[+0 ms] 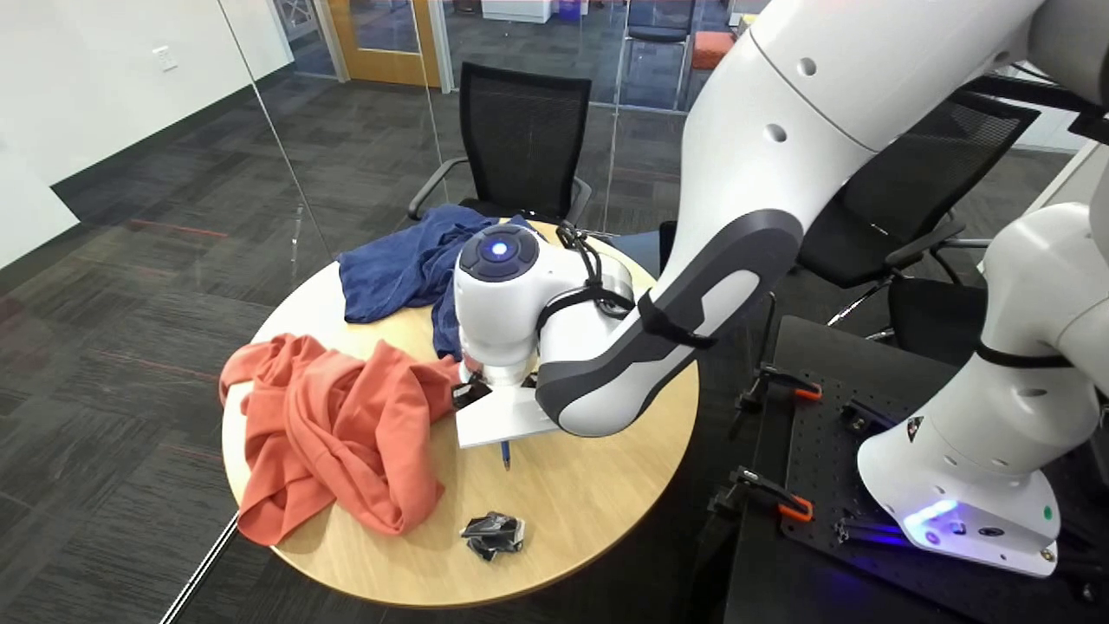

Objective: Put the pen in the cup

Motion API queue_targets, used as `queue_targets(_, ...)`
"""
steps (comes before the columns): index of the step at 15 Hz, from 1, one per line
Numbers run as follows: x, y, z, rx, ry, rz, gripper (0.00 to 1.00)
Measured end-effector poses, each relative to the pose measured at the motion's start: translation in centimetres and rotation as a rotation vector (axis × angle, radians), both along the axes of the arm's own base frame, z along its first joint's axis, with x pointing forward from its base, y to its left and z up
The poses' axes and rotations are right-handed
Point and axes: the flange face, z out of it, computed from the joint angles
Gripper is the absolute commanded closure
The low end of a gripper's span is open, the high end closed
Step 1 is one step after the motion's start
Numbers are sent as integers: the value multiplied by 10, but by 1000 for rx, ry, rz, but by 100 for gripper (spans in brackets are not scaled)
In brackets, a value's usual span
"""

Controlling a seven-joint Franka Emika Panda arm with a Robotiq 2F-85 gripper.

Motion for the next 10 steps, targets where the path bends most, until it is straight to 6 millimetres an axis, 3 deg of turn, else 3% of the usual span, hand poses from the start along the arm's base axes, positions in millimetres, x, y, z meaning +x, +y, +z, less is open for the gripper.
queue_targets(6, 6, -3, 46, -80, -108, -26, 96)
queue_targets(10, 4, -1, 61, -144, -159, -39, 96)
